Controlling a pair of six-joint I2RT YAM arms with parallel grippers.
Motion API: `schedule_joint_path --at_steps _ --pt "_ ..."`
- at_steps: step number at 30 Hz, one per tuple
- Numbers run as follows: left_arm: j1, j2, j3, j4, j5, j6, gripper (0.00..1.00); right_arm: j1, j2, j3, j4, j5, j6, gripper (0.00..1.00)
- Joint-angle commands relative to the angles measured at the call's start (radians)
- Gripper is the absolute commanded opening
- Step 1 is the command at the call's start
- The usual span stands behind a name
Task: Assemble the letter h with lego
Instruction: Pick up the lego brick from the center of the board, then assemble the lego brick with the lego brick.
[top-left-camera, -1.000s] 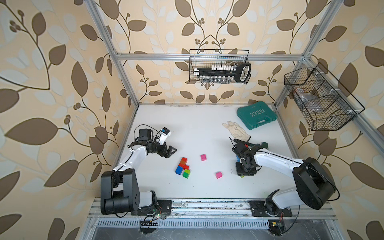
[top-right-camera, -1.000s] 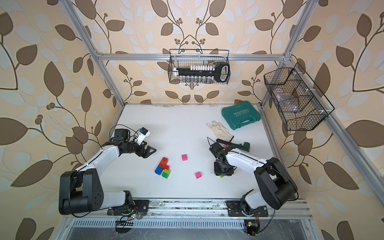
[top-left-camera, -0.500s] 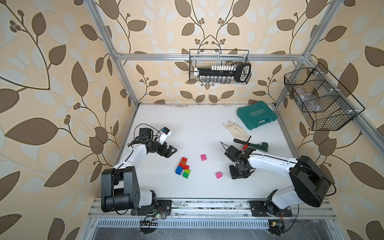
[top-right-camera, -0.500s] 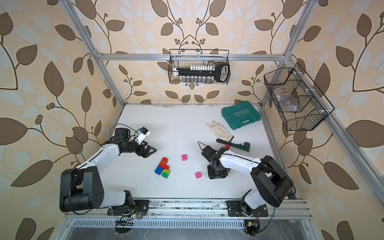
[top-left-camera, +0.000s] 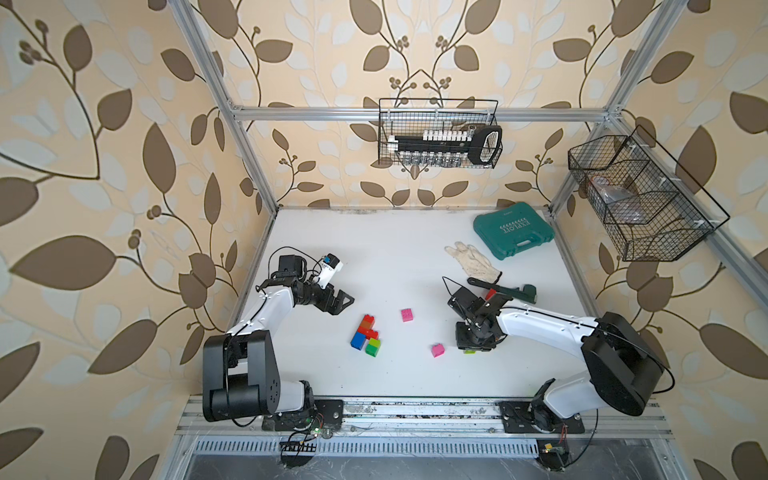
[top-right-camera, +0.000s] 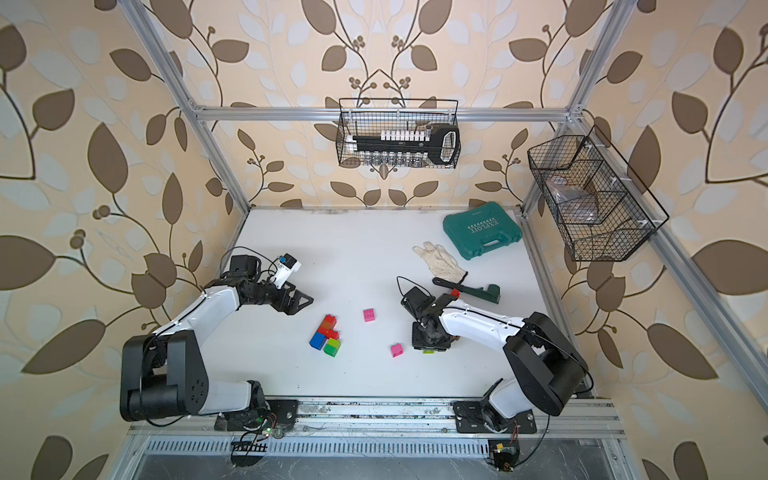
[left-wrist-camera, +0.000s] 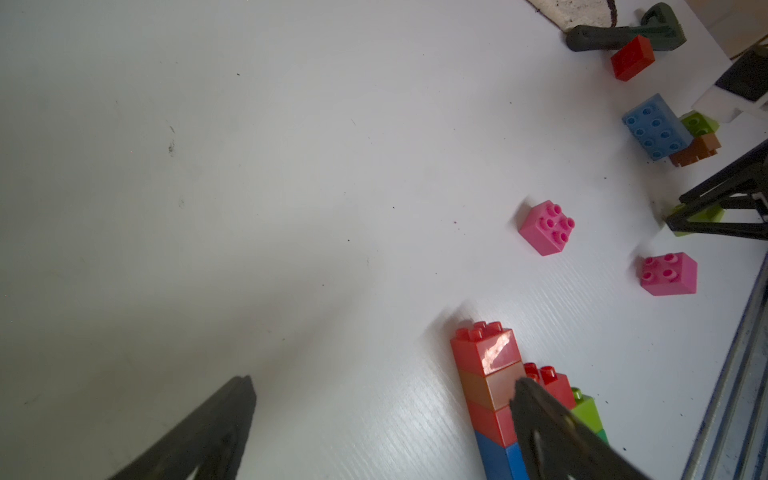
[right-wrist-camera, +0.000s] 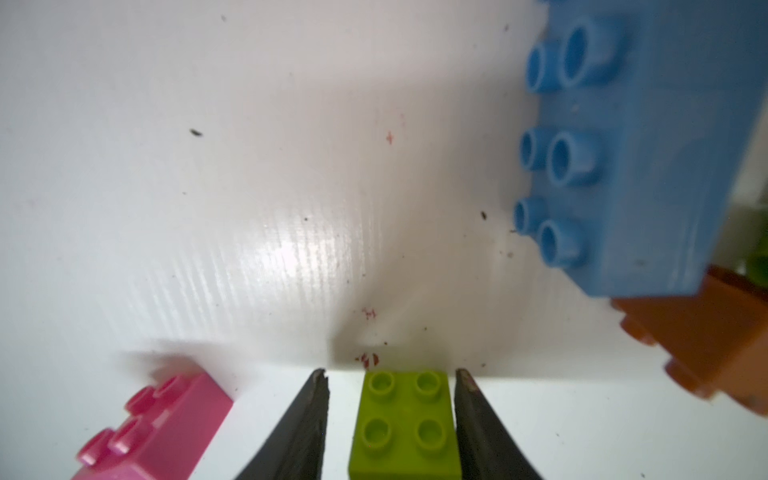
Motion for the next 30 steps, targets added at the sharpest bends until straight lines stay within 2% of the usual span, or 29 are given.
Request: schedule_joint_path --at_steps 1,4,7,10,11,15,19,23,27,30 --pt "-0.007 0.010 0.036 -0.017 0.039 0.009 0.99 0.004 -0.009 -0.009 -0.042 0.053 0.073 0.40" --pt "-0.008 0.013 0.044 -0.022 0.043 0.004 0.99 0.004 -0.019 -0.037 -0.017 0.040 0.081 0.33" --pt "-0.014 0.019 0.056 -0.028 0.057 -0.002 0.99 0.004 -0.017 -0.036 -0.007 0.030 0.073 0.31" --pt "-0.096 0.033 0.104 -0.085 -0.026 0.005 0.98 0.038 -0.042 -0.025 0.017 0.041 0.052 0.28" --pt "-0.124 0.037 0.135 -0.134 -0.039 0.015 0.98 0.047 -0.053 -0.013 0.026 0.043 0.010 0.27" --pt "-0.132 0.058 0.287 -0.303 0.107 -0.084 0.99 0.133 -0.112 0.072 0.070 0.160 -0.173 0.25" --pt "-0.131 0.123 0.419 -0.424 0.181 -0.146 0.98 0.187 -0.180 0.023 0.406 0.177 -0.422 0.21" --pt "-0.132 0.095 0.418 -0.362 0.126 -0.231 0.98 0.182 -0.099 0.028 0.623 0.210 -0.565 0.22" --pt "-0.131 0.073 0.367 -0.295 0.056 -0.262 0.99 0.114 0.055 0.076 0.763 0.219 -0.510 0.18" --pt "-0.131 0.041 0.340 -0.270 0.009 -0.287 0.98 0.083 0.159 0.071 0.896 0.210 -0.522 0.18"
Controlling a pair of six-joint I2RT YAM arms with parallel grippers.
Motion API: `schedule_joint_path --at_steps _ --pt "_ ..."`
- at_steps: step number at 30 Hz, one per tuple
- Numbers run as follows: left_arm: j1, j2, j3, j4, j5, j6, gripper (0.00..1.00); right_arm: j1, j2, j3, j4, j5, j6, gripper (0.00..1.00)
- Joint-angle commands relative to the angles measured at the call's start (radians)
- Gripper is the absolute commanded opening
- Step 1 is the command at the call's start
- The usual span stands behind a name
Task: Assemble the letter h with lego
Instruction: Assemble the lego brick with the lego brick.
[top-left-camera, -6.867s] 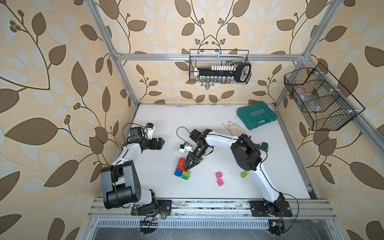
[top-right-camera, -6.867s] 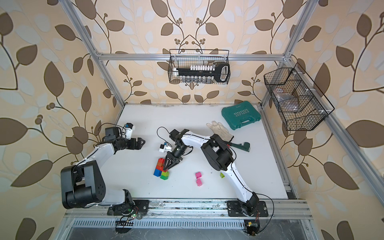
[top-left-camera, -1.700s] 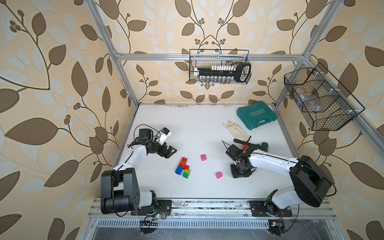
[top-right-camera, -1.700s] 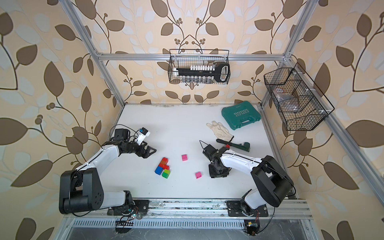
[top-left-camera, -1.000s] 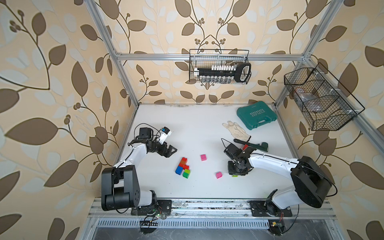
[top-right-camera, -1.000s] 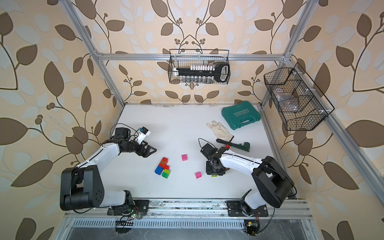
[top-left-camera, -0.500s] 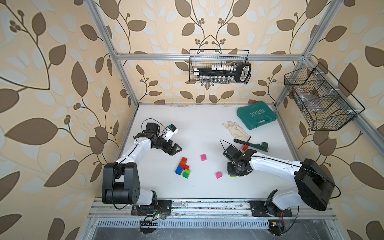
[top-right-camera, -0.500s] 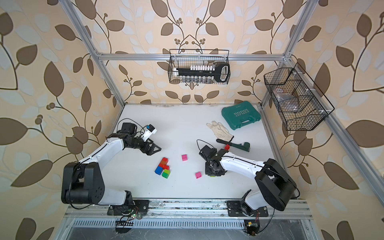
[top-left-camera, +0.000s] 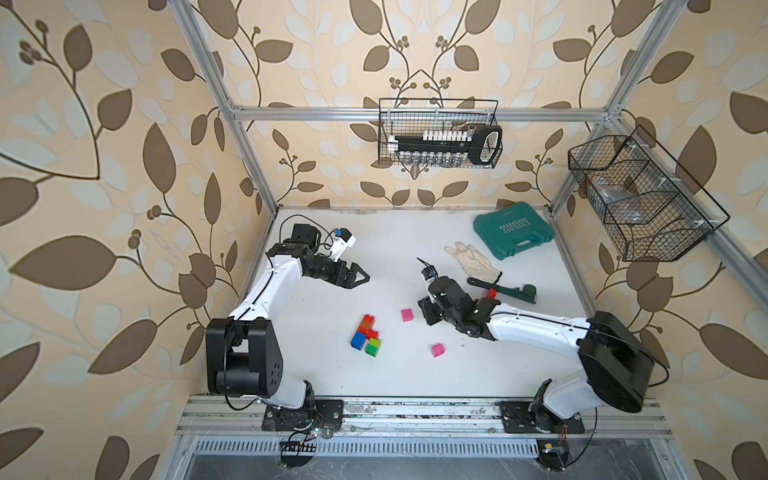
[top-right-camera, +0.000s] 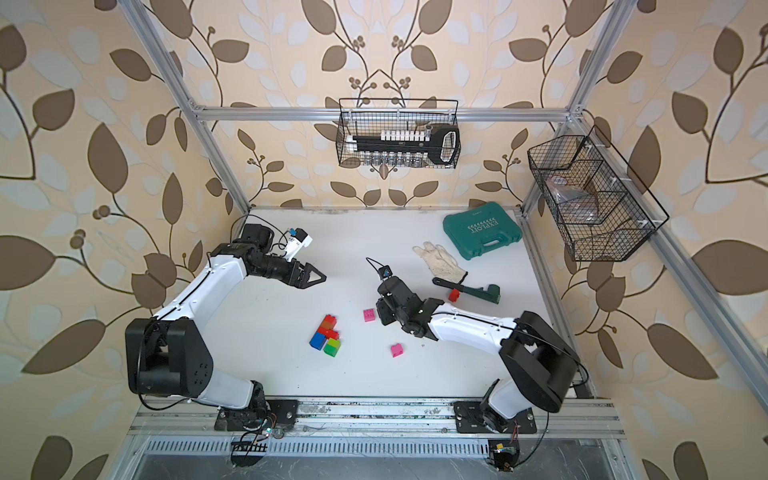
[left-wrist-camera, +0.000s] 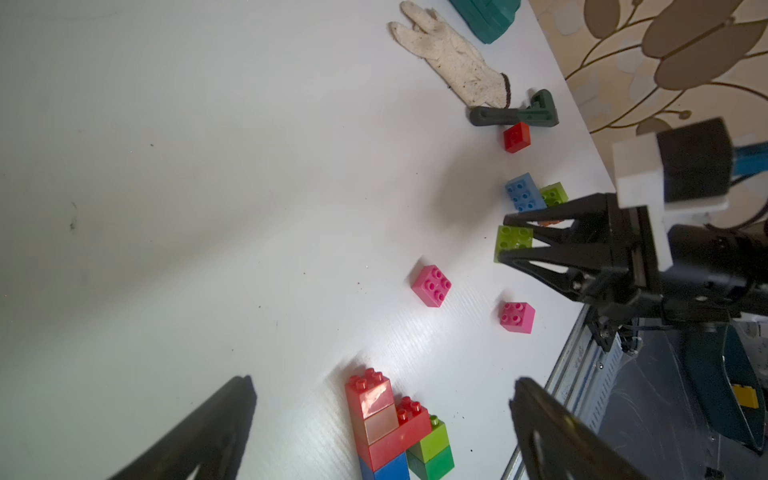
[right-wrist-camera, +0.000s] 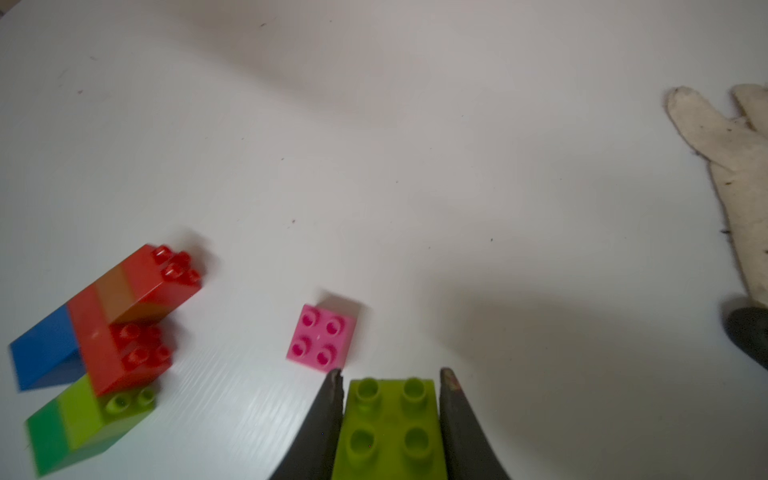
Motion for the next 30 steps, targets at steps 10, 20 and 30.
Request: schedule_joint_path --at_steps 10,20,30 --pt "0.004 -0.111 -0.071 0.066 -0.148 -0.010 0.99 -0.005 0.200 -0.091 0.347 -0.025 -0.055 0.20" --pt "0.003 -0.126 -0.090 0.079 -0.199 0.008 0.99 0.028 0.067 -0.157 0.171 0.026 0.004 0.47" --pt "0.006 -0.158 -0.165 0.132 -0.287 0.071 0.99 -0.036 0.095 0.307 -0.634 -0.188 0.013 0.54"
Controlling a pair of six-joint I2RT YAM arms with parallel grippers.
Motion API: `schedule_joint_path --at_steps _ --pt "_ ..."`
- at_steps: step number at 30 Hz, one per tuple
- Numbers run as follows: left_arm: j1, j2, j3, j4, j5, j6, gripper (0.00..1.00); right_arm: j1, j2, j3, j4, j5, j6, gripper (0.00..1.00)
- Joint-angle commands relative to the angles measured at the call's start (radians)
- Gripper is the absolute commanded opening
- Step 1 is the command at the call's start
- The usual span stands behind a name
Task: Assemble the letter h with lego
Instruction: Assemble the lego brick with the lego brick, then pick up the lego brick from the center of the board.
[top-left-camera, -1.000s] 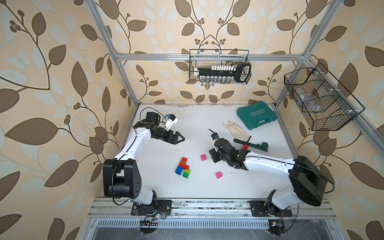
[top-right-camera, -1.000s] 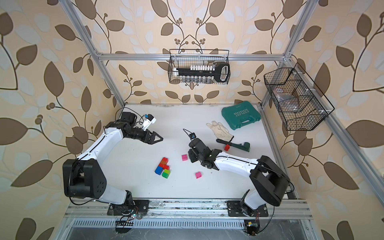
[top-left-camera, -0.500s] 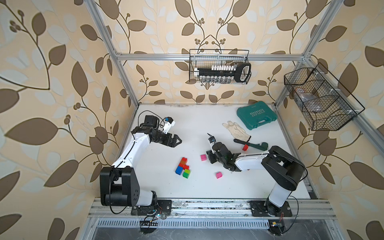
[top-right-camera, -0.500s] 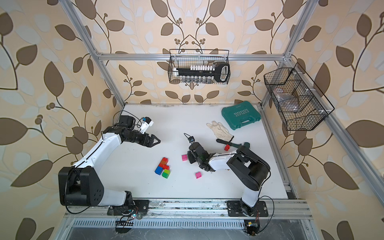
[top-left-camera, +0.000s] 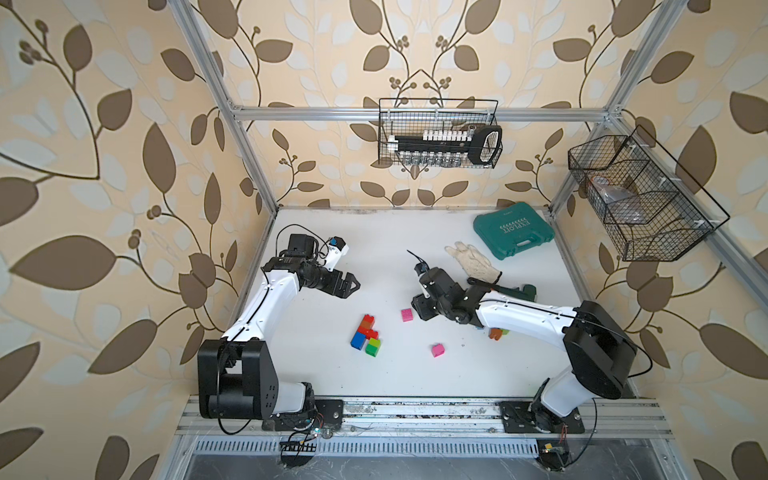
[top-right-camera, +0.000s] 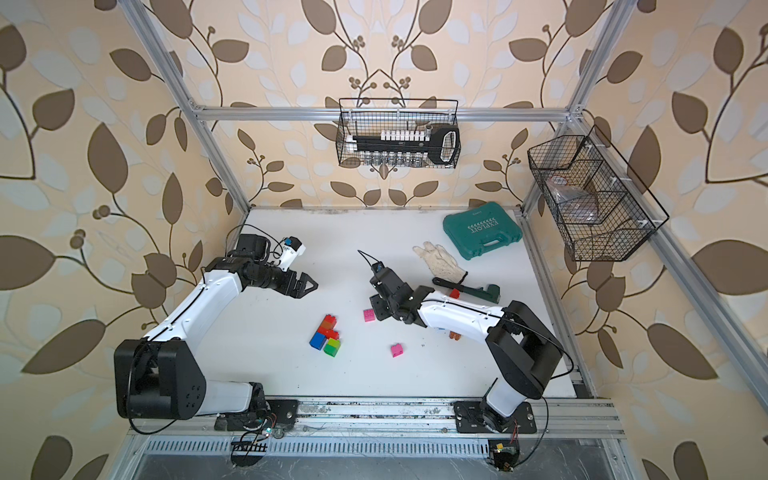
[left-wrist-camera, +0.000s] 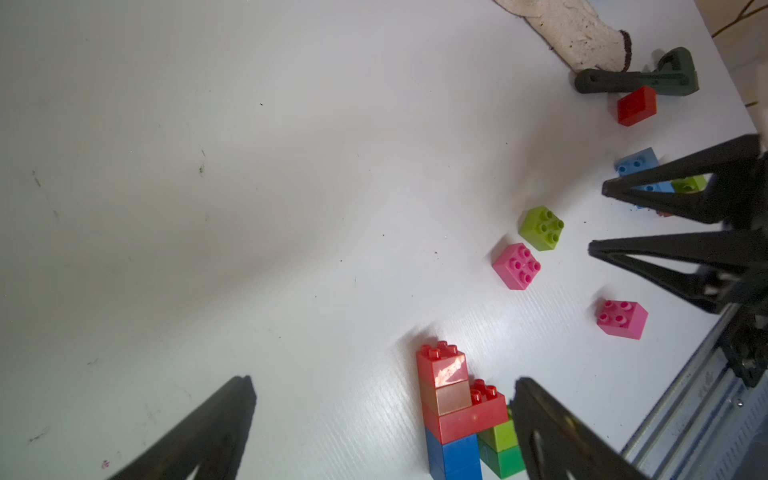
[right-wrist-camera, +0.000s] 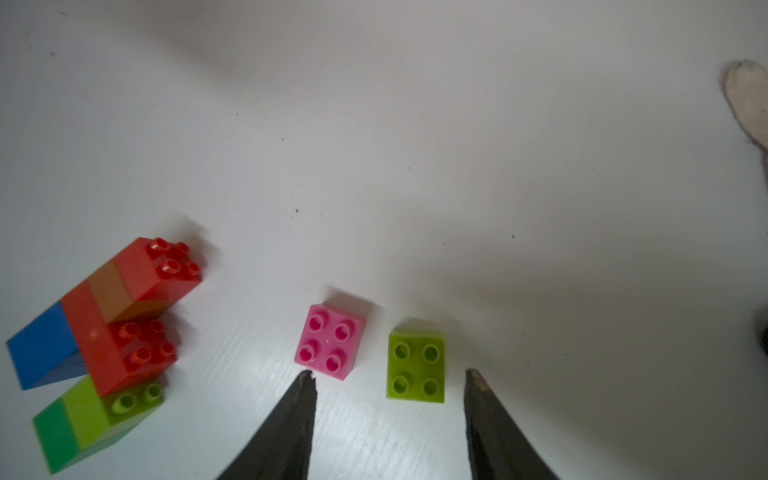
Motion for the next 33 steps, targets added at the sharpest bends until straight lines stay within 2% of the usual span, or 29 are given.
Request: schedule_joint_path --at_steps 1,4,8,13,17,26,33 --pt "0.011 -0.042 -0.056 0.069 -0.084 0.041 0.99 -0.033 0.081 0.112 -0.338 -0.089 0.008 0.54" --pt "0.046 -0.061 -0.128 0.163 -0.134 0.039 0.99 -0.044 0.157 0.202 -0.431 -0.088 0.022 0.54" --pt "0.123 -0.035 -0.176 0.217 -0.094 0.033 0.99 -0.065 0.249 0.276 -0.475 -0.134 0.033 0.54" --pt "0.196 -0.001 -0.185 0.239 -0.058 0.015 0.99 -0.071 0.324 0.327 -0.480 -0.121 0.022 0.53" --pt "0.211 -0.002 -0.188 0.255 -0.086 0.010 0.99 -0.071 0.372 0.351 -0.471 -0.113 0.022 0.49" --pt "0.218 0.017 -0.207 0.280 -0.100 0.013 0.99 -0.071 0.406 0.405 -0.490 -0.082 0.041 0.31" --pt "0.219 0.013 -0.206 0.270 -0.101 0.015 0.99 -0.025 0.328 0.408 -0.496 -0.104 0.139 0.28"
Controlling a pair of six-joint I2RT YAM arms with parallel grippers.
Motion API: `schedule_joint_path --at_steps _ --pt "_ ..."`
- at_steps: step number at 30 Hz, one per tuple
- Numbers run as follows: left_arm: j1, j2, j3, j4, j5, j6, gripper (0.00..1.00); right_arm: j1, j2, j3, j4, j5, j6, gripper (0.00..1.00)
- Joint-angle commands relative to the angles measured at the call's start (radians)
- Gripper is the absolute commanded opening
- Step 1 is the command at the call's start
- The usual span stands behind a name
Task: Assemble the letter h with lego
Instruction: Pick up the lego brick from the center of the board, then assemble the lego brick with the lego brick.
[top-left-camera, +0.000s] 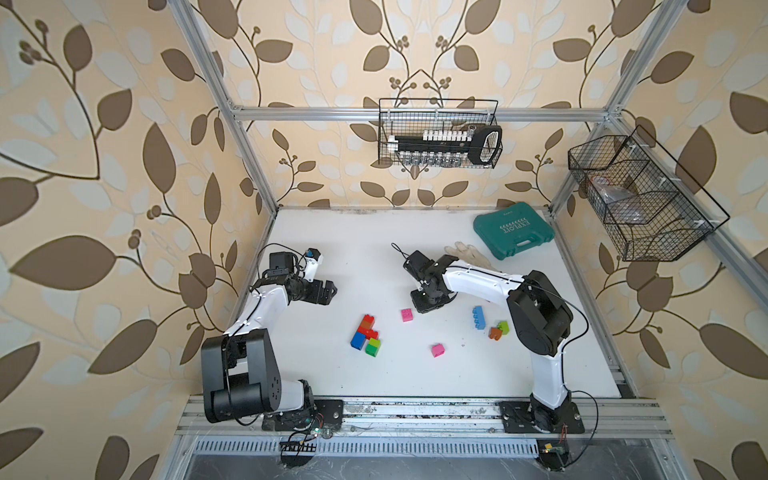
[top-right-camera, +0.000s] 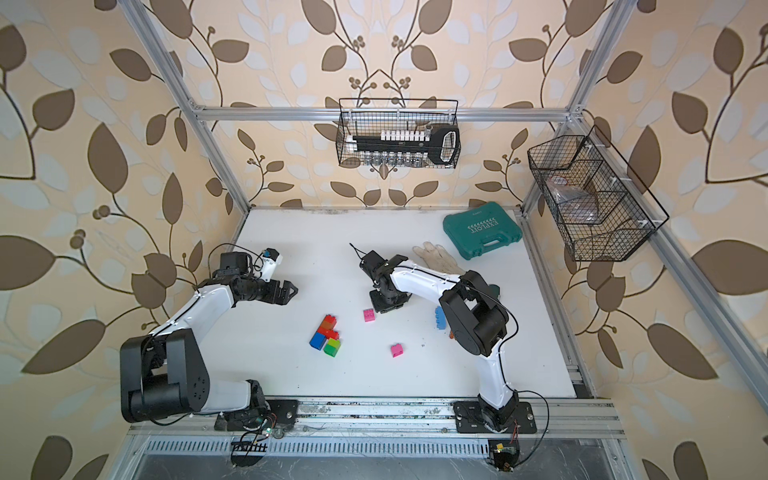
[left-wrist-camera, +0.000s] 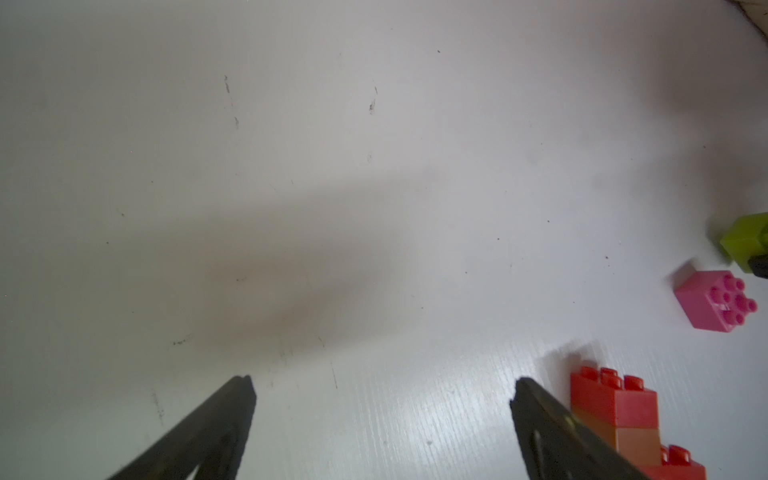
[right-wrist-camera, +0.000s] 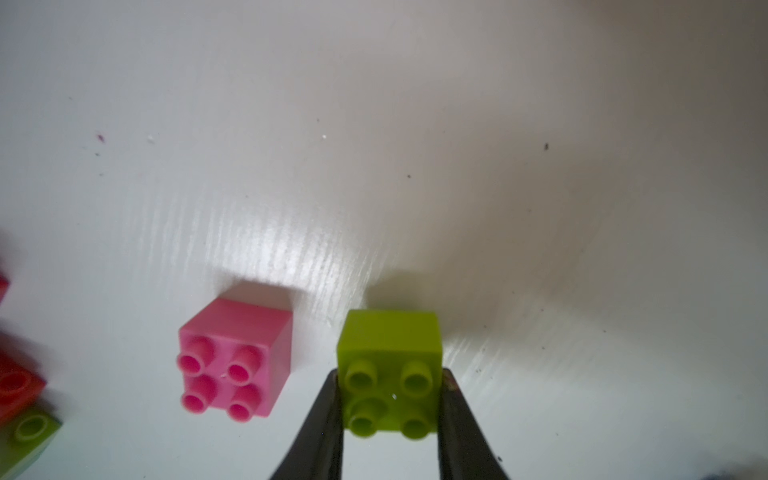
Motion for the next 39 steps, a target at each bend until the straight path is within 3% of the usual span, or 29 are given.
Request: schedule_joint_path --at_steps 1,6,12,39 --pt "0.008 -0.006 -0.003 0.006 -0.001 -0.002 0.99 0.044 -0.056 0.027 -0.029 -0.002 0.086 0.28" --pt "0.009 -0.007 0.010 -0.014 0.012 -0.004 0.99 0.082 -0.055 0.031 -0.027 -0.028 0.208 0.26" --pt "0.010 -0.002 0.012 -0.013 0.000 0.002 0.99 0.097 -0.030 0.056 -0.031 -0.035 0.236 0.26" --pt "0.012 0.023 0.017 -0.026 0.007 0.013 0.99 0.114 0.159 0.226 -0.180 -0.056 0.136 0.26"
